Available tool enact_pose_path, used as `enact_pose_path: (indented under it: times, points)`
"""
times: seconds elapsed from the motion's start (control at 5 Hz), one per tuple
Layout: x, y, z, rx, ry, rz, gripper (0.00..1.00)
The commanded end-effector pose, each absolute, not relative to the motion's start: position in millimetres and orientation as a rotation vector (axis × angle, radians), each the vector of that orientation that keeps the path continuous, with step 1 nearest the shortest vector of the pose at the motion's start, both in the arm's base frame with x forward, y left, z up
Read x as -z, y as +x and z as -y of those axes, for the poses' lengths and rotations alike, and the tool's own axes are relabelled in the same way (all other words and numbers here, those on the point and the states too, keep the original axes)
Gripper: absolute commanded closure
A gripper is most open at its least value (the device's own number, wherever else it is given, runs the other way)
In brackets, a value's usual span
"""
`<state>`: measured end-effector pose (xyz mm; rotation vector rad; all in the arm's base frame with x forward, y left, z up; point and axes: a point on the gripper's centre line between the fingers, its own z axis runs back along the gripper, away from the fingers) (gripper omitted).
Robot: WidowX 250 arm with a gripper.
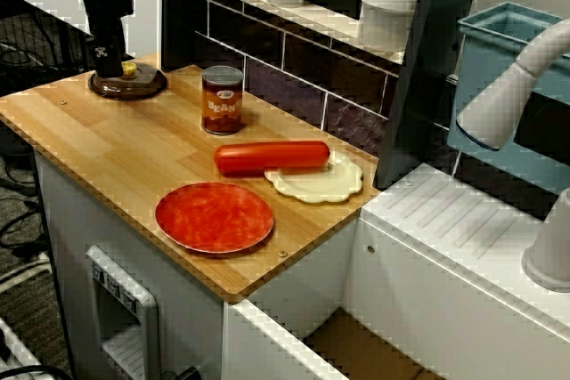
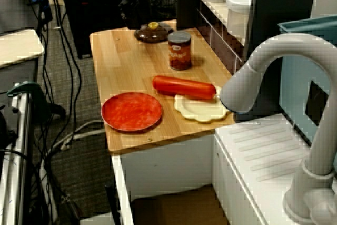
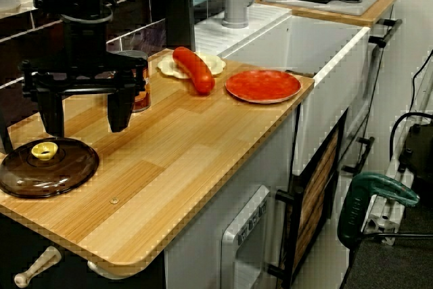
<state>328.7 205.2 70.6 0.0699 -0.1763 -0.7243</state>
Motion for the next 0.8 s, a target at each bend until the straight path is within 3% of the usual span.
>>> enact_pose_path:
  times: [0.0,0.6]
  points:
    - [-88.7,340.6,-217.1,0.811,0.080,0.166,0.00]
    - [-81.5,350.3,-221.3,0.891,0.190,0.148,0.00]
